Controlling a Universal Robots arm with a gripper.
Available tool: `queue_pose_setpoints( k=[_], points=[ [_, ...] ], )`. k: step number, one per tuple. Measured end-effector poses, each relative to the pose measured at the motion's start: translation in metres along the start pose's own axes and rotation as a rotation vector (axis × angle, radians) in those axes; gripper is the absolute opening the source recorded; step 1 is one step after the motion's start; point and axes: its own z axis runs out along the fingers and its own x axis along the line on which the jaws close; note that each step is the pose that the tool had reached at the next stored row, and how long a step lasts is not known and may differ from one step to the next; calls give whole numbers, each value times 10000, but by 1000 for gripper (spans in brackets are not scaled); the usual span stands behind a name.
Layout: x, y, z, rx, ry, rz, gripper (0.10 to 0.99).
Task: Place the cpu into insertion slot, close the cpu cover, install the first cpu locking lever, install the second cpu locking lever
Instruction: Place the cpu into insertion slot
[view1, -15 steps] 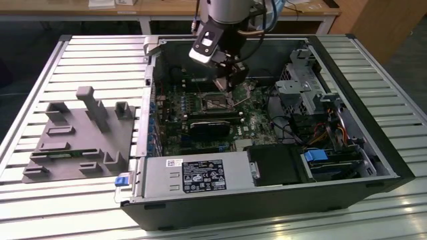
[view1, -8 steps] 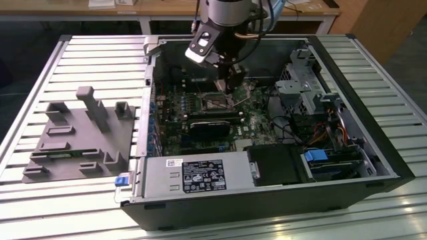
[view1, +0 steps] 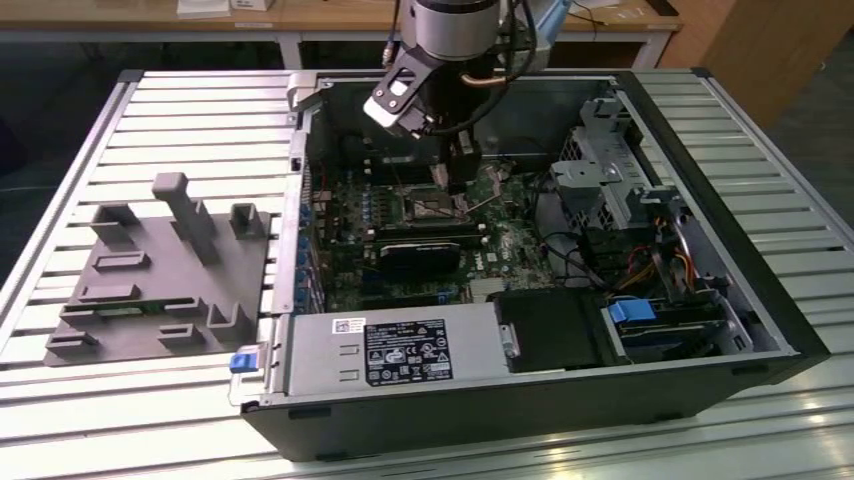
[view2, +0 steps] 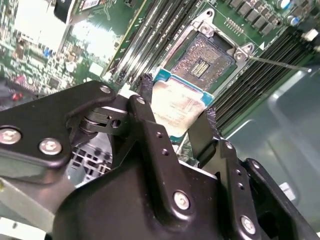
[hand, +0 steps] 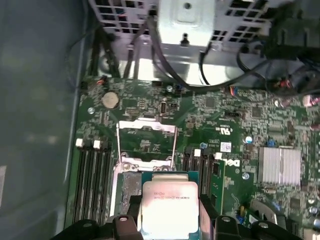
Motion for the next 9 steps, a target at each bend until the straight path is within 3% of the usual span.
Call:
queue_pose_setpoints(
  k=[6, 9],
  points=[
    [4, -19, 89, -4, -2, 190, 533],
    [4, -28, 118, -8, 152, 203, 533]
  ],
)
